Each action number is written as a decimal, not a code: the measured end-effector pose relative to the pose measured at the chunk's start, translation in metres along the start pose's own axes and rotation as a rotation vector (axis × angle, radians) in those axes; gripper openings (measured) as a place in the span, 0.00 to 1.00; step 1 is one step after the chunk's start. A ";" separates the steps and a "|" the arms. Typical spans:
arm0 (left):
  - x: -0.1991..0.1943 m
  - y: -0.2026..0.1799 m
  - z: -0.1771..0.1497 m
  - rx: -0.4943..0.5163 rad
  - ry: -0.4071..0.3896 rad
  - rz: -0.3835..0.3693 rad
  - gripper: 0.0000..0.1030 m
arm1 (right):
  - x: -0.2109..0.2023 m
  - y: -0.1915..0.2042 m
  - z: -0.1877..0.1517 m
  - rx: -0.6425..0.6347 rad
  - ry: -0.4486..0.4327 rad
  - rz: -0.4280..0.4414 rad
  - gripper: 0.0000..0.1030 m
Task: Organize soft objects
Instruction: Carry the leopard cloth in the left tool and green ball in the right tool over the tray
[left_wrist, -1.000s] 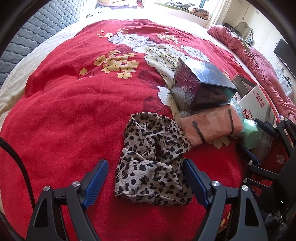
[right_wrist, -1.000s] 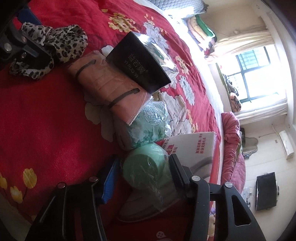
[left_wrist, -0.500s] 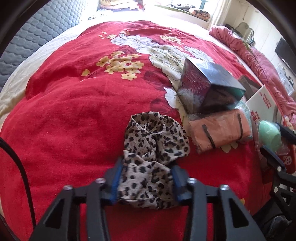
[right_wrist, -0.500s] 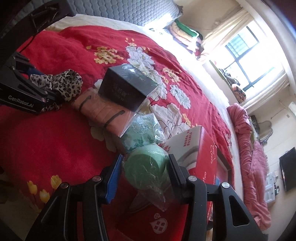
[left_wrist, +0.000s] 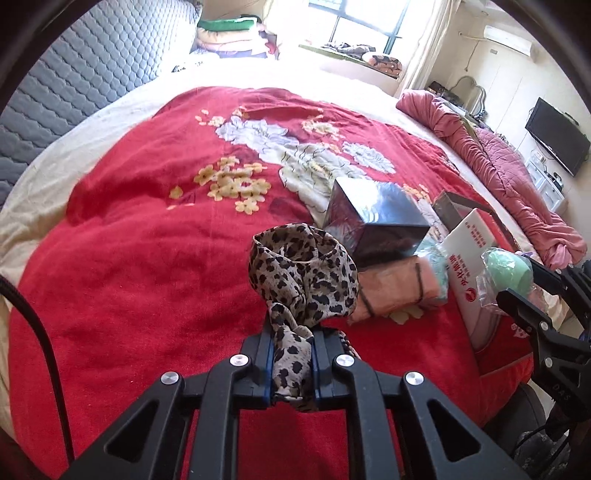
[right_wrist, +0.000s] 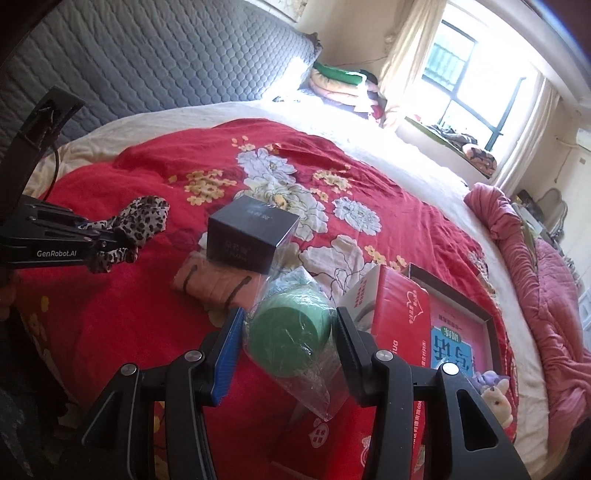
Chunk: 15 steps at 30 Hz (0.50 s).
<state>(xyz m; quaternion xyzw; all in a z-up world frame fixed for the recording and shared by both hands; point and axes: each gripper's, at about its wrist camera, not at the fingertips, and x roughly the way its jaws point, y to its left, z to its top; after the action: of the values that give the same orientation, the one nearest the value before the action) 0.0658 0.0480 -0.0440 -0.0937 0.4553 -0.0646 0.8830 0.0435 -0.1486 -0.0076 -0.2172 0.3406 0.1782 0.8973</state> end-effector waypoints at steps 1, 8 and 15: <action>-0.005 -0.003 0.001 0.005 -0.014 -0.003 0.14 | -0.004 -0.003 0.000 0.011 -0.009 -0.003 0.49; -0.035 -0.032 0.004 0.060 -0.076 0.006 0.14 | -0.034 -0.018 -0.001 0.066 -0.086 -0.029 0.49; -0.046 -0.072 0.008 0.105 -0.062 -0.032 0.14 | -0.059 -0.040 -0.006 0.122 -0.138 -0.059 0.49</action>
<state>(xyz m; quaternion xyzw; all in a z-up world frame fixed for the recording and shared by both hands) 0.0433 -0.0125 0.0129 -0.0564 0.4219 -0.0999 0.8993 0.0174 -0.1953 0.0391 -0.1593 0.2816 0.1452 0.9350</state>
